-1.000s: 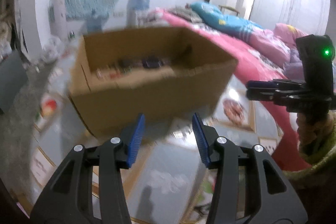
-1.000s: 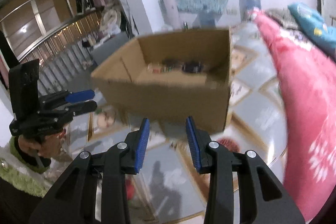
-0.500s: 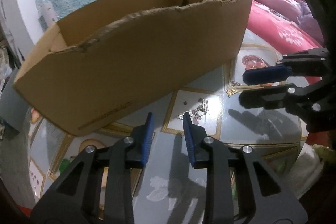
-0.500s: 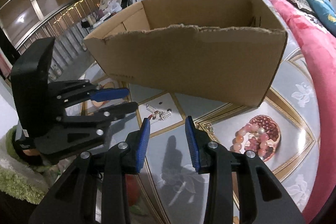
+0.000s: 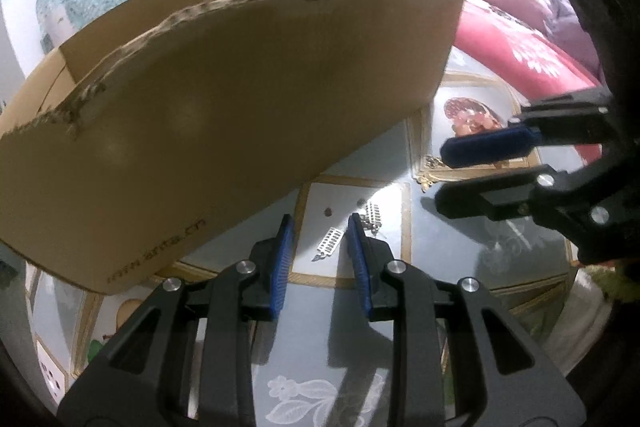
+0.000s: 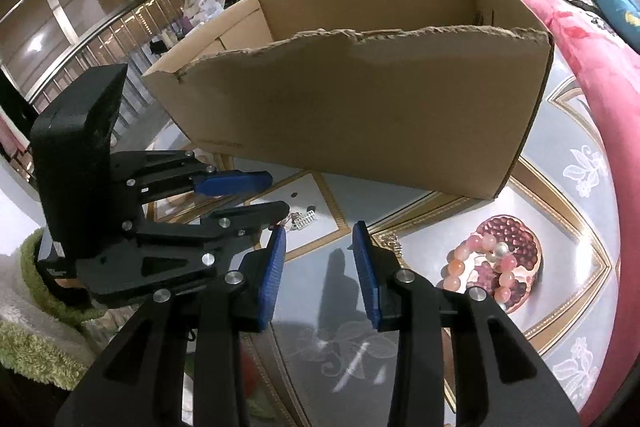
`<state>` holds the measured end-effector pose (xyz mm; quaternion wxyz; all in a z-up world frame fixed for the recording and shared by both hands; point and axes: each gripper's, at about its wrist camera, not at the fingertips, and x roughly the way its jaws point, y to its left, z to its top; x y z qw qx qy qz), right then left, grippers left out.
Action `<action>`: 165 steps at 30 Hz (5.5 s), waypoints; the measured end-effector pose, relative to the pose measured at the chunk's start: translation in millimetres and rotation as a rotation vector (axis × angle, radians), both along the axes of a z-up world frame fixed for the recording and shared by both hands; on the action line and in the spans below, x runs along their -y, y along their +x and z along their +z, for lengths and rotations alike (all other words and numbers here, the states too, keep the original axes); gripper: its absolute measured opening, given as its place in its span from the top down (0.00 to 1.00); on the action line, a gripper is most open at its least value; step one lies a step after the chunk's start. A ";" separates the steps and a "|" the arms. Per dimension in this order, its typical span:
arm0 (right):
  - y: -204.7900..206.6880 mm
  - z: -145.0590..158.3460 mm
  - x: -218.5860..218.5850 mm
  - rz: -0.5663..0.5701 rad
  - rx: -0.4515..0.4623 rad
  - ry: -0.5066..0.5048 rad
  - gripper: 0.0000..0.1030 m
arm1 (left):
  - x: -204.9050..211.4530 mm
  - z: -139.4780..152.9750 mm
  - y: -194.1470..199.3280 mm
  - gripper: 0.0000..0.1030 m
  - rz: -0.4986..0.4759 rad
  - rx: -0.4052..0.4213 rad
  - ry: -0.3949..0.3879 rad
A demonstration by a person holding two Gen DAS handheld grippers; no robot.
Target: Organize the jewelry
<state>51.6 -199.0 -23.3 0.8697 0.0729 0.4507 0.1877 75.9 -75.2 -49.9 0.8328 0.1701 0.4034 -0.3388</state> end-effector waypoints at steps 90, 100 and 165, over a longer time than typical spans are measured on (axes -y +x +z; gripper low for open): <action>26.7 -12.9 -44.2 -0.021 -0.042 -0.247 0.93 | -42.1 3.9 -18.2 0.96 0.129 -0.045 -0.067; 32.2 -10.9 -18.9 -0.087 -0.102 -0.043 0.97 | -42.9 5.1 -17.3 0.96 0.131 -0.040 -0.071; 144.1 71.1 37.3 -0.088 0.032 0.212 0.79 | -61.5 93.6 120.5 0.82 0.307 -0.067 -0.261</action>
